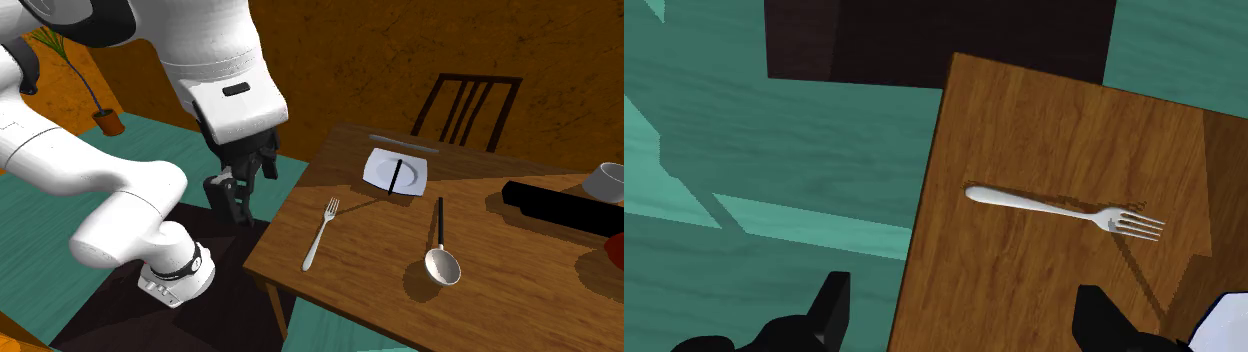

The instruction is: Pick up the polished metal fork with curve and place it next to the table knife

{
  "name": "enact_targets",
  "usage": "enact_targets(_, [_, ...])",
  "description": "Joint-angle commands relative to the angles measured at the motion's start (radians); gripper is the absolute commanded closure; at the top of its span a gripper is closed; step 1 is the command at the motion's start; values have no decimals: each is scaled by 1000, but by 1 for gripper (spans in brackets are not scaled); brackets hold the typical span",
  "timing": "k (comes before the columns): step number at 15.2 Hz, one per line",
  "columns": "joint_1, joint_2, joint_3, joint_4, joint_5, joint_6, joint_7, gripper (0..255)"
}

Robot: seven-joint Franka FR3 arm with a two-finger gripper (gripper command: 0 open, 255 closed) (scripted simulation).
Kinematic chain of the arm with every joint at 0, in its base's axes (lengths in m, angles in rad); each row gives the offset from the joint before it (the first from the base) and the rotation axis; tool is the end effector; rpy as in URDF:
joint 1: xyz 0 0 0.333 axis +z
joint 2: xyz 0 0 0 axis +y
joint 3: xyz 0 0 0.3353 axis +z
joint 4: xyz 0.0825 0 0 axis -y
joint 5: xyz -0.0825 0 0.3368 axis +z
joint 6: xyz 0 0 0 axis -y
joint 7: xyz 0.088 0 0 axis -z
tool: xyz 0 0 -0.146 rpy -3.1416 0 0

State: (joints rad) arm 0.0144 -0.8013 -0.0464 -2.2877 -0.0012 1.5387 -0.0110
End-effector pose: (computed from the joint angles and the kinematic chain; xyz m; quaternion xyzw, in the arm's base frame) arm 0.2407 -0.0132 0.5947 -0.9995 0.0039 -0.0261 0.0157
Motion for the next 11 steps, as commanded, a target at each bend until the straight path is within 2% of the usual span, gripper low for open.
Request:
enact_targets(1, [0,0,0,0,0,0,0,0])
enact_targets(11, [169,165,5,-143,16,298,-290,0])
